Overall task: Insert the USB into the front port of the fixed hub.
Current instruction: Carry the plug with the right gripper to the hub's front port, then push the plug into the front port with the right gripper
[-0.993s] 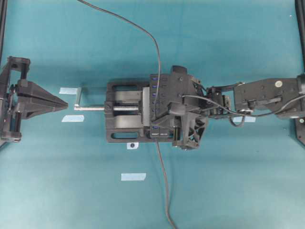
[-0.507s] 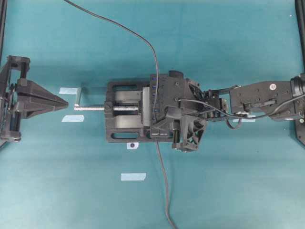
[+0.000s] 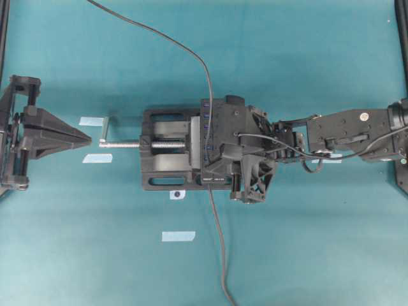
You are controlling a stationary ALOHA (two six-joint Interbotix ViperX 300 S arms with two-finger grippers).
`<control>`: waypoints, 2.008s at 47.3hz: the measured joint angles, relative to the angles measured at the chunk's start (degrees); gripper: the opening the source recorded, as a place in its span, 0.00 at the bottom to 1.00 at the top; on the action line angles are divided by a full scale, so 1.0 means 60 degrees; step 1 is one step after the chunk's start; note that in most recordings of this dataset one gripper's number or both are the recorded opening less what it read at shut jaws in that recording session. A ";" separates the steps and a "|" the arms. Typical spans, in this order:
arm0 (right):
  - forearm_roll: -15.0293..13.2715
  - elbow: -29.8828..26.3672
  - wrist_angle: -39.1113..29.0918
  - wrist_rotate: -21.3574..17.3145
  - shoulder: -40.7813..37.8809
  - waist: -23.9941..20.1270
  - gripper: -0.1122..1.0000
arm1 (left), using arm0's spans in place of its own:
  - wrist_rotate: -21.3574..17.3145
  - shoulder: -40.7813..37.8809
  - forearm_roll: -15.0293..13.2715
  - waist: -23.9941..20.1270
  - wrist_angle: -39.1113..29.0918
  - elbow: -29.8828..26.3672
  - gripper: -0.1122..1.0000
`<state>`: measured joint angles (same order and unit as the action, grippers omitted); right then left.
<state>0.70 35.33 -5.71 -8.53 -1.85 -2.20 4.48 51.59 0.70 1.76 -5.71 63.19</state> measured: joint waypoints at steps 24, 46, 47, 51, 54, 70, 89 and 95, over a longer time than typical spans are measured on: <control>-0.0029 -0.0059 0.0073 0.0000 -0.0132 0.0000 0.16 | 0.0088 -0.0015 0.0000 0.0000 0.0044 0.0088 0.10; -0.0469 -0.0278 -0.0586 0.0000 -0.0205 0.0088 0.16 | 0.0088 0.0000 0.0000 0.0000 0.0029 0.0088 0.10; -0.0483 -0.0293 -0.0586 0.0000 -0.0205 0.0073 0.16 | 0.0088 -0.0015 0.0000 0.0000 0.0044 0.0073 0.10; -0.0498 -0.0308 -0.0601 0.0000 -0.0220 0.0088 0.16 | 0.0088 -0.0015 0.0000 0.0000 0.0044 0.0088 0.10; -0.0498 -0.0322 -0.0601 0.0015 -0.0234 0.0088 0.16 | 0.0088 -0.0015 0.0000 0.0000 0.0044 0.0088 0.10; -0.0498 -0.0352 -0.0630 0.0000 -0.0249 0.0073 0.16 | 0.0088 -0.0015 0.0000 0.0000 0.0044 0.0088 0.10; -0.0469 -0.0498 -0.0674 -0.0103 -0.0454 -0.0029 0.16 | 0.0103 0.0000 0.0015 0.0000 0.0044 0.0088 0.10; -0.0469 -0.0513 -0.0776 -0.0117 -0.0469 -0.0044 0.16 | 0.0117 0.0000 0.0000 0.0000 0.0044 0.0088 0.10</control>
<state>-2.11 32.26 -10.37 -9.23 -4.66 -2.46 5.19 51.59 0.70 1.76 -5.45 63.72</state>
